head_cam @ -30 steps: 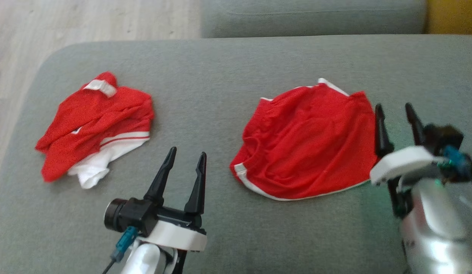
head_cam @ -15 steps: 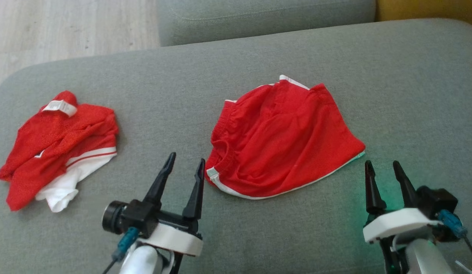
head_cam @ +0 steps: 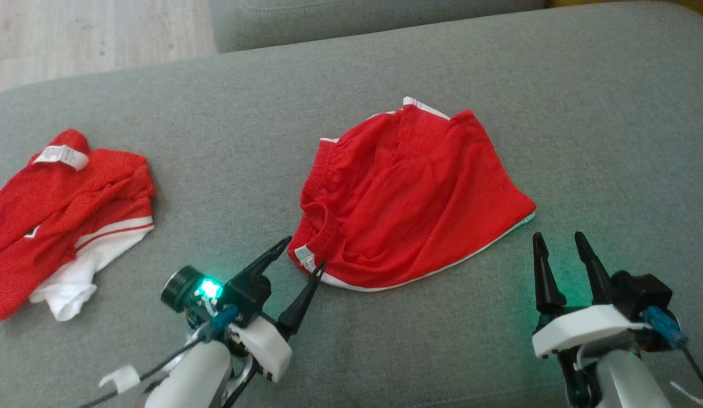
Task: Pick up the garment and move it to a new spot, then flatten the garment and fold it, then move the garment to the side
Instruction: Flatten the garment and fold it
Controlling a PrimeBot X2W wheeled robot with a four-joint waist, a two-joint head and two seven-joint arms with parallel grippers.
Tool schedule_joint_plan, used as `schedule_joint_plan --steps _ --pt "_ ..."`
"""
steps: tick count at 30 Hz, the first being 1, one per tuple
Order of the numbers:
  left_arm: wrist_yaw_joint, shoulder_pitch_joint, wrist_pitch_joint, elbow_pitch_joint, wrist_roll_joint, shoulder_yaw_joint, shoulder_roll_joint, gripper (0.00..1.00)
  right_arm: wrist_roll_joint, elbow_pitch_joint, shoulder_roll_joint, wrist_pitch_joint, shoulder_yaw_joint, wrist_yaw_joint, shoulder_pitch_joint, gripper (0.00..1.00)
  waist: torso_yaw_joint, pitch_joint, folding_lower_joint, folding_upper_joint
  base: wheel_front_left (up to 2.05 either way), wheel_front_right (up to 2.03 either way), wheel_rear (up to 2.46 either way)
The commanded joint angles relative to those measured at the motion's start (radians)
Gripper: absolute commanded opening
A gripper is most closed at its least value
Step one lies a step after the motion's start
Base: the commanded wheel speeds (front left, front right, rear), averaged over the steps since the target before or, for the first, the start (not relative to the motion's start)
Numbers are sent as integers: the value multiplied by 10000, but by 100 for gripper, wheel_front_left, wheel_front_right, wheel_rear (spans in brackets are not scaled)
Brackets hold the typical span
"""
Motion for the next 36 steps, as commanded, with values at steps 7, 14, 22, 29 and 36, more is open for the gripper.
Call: schedule_joint_plan --steps 7,14,22,29,36 --pt "17 -1301 395 436 -652 -710 653 100 75 -341 -53 -135 259 -7 -596 100 -240 384 -1 0 0 0 0" --pt "17 -1645 188 835 -1070 -1050 695 23 42 -277 -53 -135 206 -7 -627 100 -281 479 -1 0 0 0 0" --pt "24 -1691 -340 869 -1560 -1142 559 0 -342 185 -53 121 -331 -7 -704 100 -48 373 -1 0 0 0 0" --pt "140 -1560 -576 598 -1694 -1119 417 0 -725 868 -53 722 -875 -7 -1106 100 203 302 -1 0 0 0 0" --pt "248 -1566 -647 353 -1693 -1187 306 0 -563 1653 -53 895 -915 -7 -1731 100 381 416 -1 0 0 0 0"
